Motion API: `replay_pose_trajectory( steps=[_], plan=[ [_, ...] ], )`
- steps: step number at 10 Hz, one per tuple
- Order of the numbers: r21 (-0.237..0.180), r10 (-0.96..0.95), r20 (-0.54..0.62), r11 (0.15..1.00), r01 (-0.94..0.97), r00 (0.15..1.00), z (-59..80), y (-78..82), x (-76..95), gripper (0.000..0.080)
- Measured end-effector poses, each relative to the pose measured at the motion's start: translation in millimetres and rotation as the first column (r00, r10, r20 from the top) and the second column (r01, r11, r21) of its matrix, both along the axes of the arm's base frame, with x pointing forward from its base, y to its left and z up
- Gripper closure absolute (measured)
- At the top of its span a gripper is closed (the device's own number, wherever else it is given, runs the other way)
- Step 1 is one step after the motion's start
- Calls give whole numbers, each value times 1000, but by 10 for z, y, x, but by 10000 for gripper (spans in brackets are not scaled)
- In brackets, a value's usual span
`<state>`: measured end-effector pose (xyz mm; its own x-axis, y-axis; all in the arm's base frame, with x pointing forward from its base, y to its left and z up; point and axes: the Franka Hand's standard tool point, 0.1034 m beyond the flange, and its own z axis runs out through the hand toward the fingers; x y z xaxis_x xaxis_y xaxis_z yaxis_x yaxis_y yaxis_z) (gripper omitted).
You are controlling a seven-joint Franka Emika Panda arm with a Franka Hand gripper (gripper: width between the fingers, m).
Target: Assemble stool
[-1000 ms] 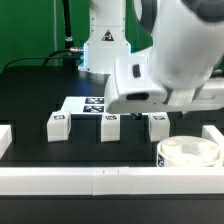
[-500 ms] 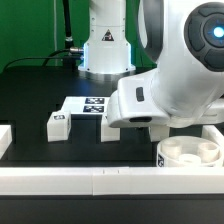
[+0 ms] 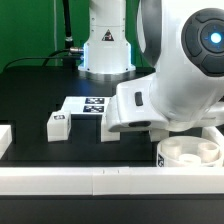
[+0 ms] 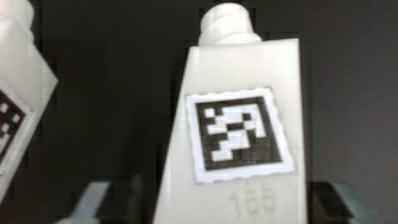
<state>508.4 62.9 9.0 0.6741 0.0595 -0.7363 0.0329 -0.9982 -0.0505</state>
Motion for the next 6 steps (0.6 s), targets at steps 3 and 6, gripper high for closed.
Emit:
replay_pose_trajectory(
  steps=[3, 6],
  plan=[
    [2, 4, 2, 1000, -4, 1000, 7, 28, 4, 476],
    [18, 6, 9, 1000, -7, 1000, 277, 104, 68, 476]
  ],
)
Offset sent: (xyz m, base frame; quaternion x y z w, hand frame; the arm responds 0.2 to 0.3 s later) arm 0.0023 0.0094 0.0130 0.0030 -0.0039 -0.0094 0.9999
